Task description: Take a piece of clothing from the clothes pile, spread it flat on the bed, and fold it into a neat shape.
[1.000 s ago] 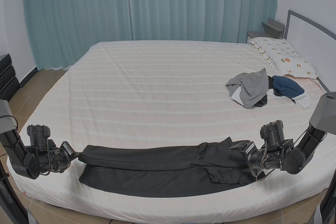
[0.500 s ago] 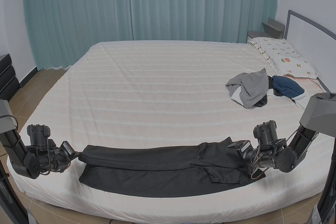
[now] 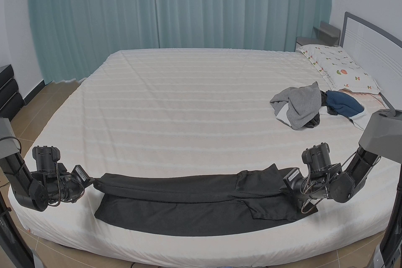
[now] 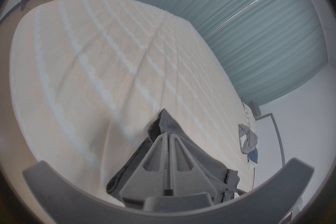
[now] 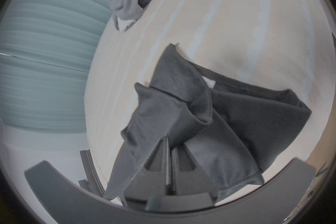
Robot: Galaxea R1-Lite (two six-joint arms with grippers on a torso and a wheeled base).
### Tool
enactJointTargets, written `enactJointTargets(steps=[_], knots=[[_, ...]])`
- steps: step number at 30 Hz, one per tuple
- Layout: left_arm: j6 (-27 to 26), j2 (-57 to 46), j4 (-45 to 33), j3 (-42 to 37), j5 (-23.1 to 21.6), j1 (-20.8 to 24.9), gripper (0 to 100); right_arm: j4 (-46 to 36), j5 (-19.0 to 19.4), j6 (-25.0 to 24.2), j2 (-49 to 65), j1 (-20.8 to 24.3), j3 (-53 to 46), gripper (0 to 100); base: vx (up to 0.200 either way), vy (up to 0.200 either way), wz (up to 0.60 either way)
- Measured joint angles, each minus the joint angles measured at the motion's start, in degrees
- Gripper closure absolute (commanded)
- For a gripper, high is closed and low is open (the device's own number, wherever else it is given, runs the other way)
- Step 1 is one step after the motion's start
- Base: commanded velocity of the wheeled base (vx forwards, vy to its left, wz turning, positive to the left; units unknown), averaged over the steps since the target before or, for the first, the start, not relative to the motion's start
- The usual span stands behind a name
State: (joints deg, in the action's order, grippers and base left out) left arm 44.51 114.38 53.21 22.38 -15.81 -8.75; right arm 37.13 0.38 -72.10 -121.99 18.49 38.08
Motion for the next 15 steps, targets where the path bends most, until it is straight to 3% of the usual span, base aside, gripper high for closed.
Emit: enactJointTargets(steps=[15], knots=[[2.0,4.7,-0.5,16.8,3.6,0.7,100,-6.7,0.0,6.3,-2.0,-3.8,23.5,100,0.000,0.000,0.00]])
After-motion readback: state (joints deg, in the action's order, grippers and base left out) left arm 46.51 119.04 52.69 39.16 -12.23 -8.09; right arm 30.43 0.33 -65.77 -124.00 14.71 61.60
